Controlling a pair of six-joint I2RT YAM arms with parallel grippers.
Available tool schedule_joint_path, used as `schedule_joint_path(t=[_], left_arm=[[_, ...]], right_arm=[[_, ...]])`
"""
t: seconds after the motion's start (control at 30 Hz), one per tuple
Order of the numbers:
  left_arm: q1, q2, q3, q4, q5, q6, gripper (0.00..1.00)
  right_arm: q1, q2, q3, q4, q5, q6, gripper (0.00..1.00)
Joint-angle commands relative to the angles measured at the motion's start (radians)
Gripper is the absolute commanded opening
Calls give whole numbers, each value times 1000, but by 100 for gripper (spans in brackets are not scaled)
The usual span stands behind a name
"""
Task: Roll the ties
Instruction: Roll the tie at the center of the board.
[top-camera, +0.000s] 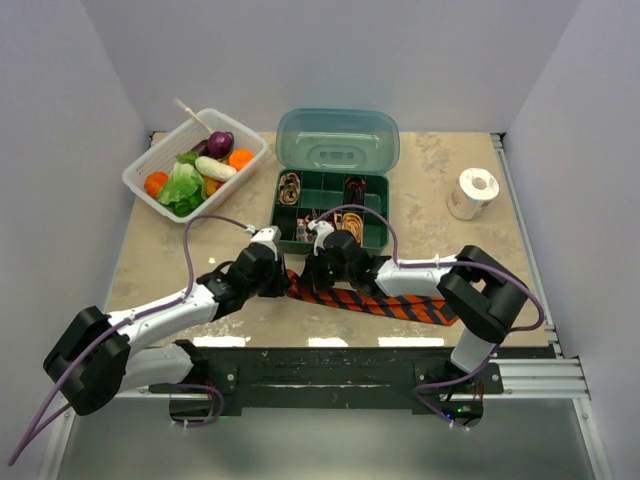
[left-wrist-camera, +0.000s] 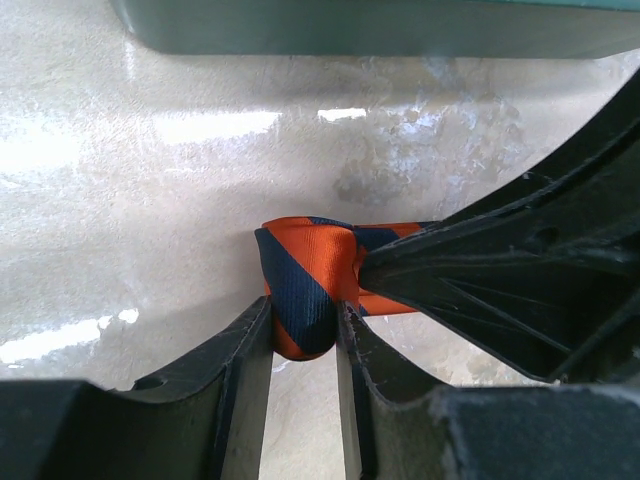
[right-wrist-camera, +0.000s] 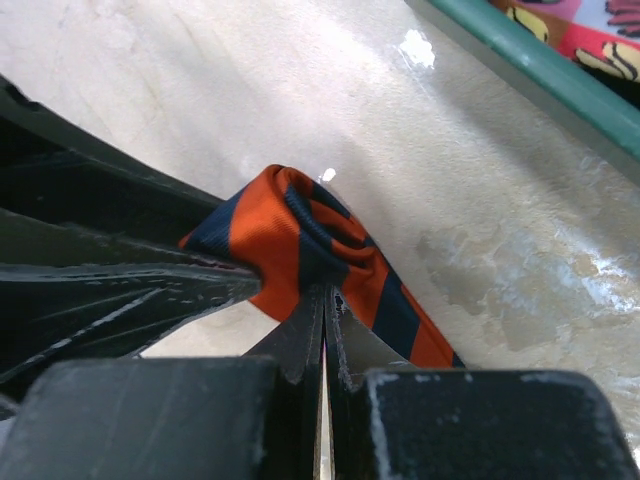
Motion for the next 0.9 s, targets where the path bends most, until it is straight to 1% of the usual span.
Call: schedule_joint_path(t=[0.0,0.13,0.17,0.27,0.37,0.43,0.7,0.87], left_arm=[[-32,-1,66,-66,-100,28,34],[-71,10,104,-137,-174,24,34],[-81,16,122,-155,-216,17,34],[-105,29,151,-221,-285,1,33],[-117,42,181,-328,-361,-41,32],[-125,58,195,-368,-407,-58,31],[-171,114,264,-548,-528,-134,31],[-206,191,322,-623,-579,-168,31]], right_arm=[[8,-77,-10,12,0,6,0],[6,-105,-19,-8,15,-1,0],[6,-108,-21,-16,20,-3,0],[6,-116,-25,-27,32,-6,0],[6,-126,-30,-40,43,-9,0],[5,-133,-33,-47,58,-10,0],[3,-166,-38,-79,89,-21,0],[-3,-182,-45,-97,117,-24,0]])
